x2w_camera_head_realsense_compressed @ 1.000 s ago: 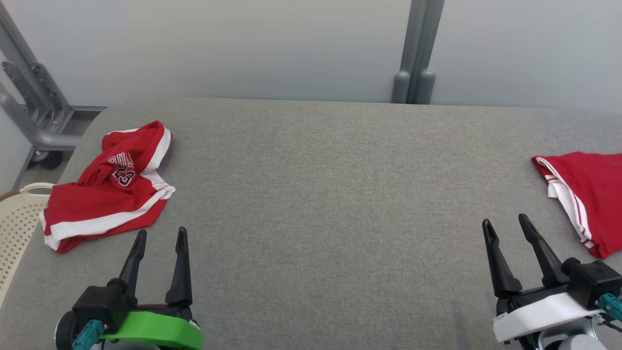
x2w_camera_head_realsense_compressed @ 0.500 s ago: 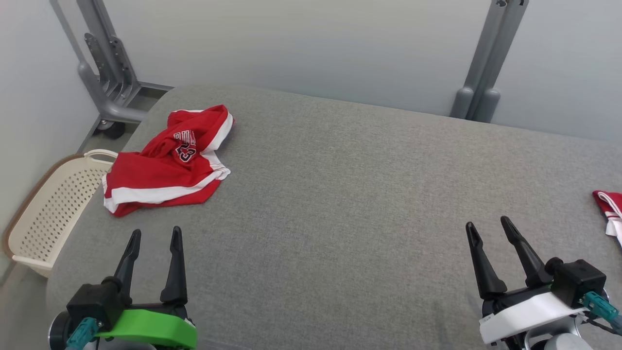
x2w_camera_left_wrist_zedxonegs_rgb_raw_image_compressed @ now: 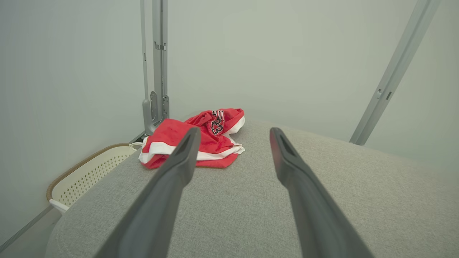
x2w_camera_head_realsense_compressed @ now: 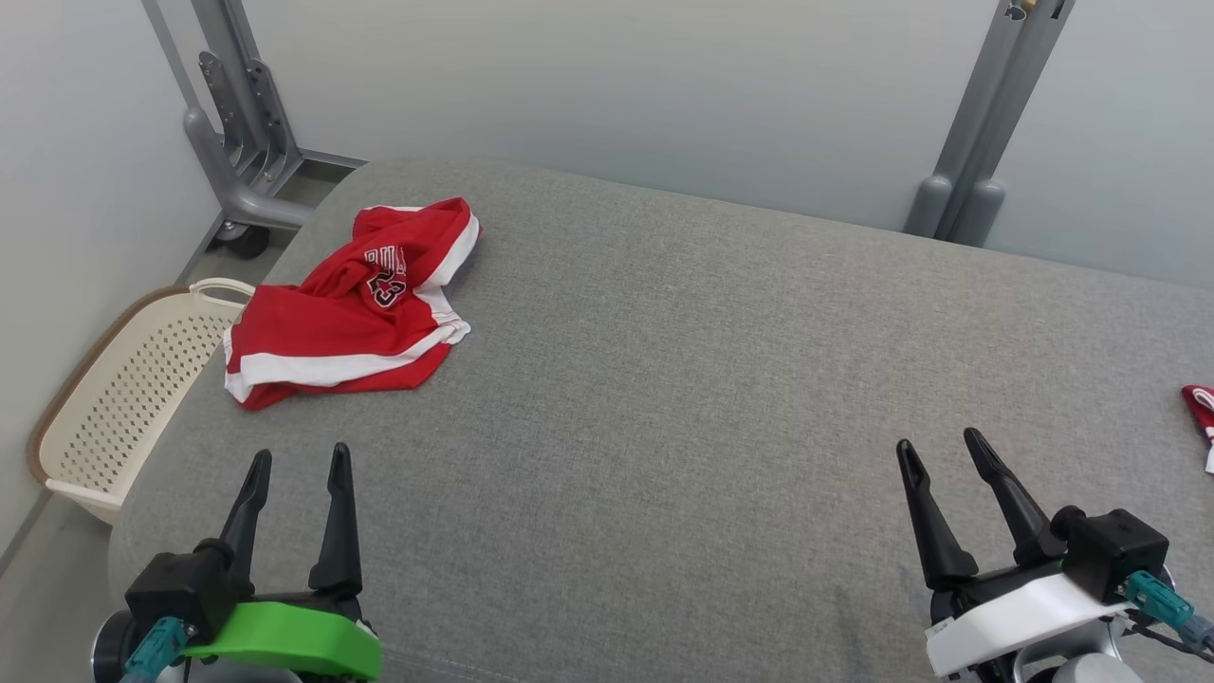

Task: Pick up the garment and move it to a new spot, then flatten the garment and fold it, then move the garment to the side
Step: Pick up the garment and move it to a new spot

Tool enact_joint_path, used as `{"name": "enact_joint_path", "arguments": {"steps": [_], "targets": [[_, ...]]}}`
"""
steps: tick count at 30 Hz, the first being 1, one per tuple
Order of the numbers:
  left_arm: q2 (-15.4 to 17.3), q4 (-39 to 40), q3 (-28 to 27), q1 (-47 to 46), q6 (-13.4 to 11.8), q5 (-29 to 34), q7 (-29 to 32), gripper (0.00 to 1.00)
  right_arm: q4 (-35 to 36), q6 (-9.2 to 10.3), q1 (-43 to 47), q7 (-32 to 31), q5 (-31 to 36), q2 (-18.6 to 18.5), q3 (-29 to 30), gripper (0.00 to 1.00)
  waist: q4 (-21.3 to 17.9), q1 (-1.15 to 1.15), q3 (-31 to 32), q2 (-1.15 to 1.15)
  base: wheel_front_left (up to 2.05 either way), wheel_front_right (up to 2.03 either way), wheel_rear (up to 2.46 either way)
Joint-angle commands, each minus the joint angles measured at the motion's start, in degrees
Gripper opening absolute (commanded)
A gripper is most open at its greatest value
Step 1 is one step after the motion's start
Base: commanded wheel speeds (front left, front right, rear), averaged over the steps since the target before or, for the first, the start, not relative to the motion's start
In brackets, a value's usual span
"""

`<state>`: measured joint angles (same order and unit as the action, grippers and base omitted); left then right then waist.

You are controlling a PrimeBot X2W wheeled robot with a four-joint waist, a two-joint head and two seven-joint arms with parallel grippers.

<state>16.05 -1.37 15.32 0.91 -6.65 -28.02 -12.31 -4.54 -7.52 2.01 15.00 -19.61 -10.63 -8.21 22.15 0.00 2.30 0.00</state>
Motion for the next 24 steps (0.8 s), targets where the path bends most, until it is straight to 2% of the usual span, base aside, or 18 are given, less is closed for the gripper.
{"name": "enact_joint_path", "arguments": {"steps": [1, 7, 12, 19, 24], "targets": [[0.5, 0.0, -0.1, 0.9, -0.3, -0.1, 0.3, 1.00, -0.2, 0.06, -0.7, 0.2, -0.3, -0.3, 0.0, 1.00, -0.3, 0.00, -0.1, 0.00, 0.00, 0.00, 0.00], [0.1, -0.3, -0.3, -1.8, -0.3, -2.1, 3.3, 1.00, -0.3, 0.06, -0.8, 0.2, -0.4, -0.4, -0.3, 1.00, -1.1, 0.00, -0.6, 0.00, 0.00, 0.00, 0.00], [1.6, -2.1, -0.8, -6.3, -1.5, -2.4, 8.5, 1.00, -0.5, 0.06, -1.5, 0.2, -0.5, -0.6, -0.9, 1.00, -2.5, 0.00, -1.7, 0.00, 0.00, 0.00, 0.00], [3.8, -7.0, -4.3, -13.5, -1.9, -6.9, 16.6, 1.00, -0.3, 0.06, -3.6, 0.2, -0.8, -1.3, -1.7, 1.00, -5.3, 0.00, -5.3, 0.00, 0.00, 0.00, 0.00], [5.4, -12.1, -8.0, -18.8, -0.4, -11.9, 20.6, 1.00, -0.1, 0.06, -5.6, 0.2, -0.9, -2.1, -2.1, 1.00, -7.4, 0.00, -9.3, 0.00, 0.00, 0.00, 0.00]]}}
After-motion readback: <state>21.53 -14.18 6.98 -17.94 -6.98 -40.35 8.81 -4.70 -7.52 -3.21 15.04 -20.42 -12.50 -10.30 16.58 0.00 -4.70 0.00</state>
